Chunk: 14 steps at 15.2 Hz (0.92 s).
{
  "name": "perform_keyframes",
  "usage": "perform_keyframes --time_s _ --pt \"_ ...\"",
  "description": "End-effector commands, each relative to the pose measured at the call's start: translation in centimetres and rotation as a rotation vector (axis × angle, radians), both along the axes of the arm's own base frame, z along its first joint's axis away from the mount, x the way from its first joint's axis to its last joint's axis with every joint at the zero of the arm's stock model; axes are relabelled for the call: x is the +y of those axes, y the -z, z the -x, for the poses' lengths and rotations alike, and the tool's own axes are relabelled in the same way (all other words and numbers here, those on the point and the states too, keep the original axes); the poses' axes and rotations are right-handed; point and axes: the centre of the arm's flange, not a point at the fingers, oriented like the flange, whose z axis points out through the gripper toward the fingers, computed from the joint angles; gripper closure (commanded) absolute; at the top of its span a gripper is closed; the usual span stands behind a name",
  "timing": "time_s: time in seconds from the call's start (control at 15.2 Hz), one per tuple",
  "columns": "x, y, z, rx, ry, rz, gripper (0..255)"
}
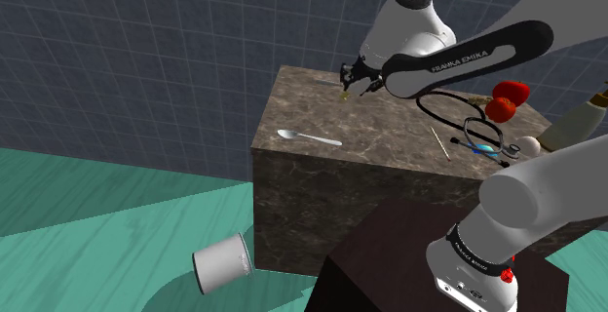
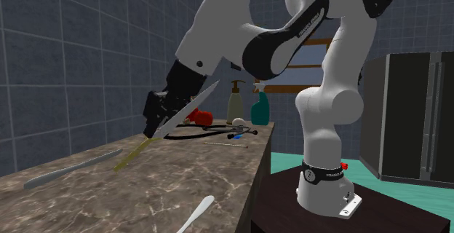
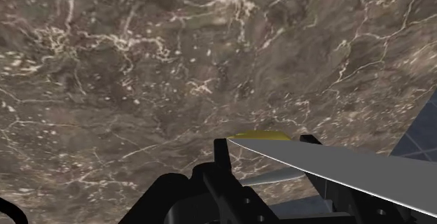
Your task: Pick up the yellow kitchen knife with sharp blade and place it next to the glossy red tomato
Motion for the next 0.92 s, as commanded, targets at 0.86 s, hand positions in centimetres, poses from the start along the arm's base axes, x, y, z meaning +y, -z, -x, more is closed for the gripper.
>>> perform_keyframes --time_s 0.86 --pt "-5.2 -5.2 4.2 0.0 0.0 0.0 255"
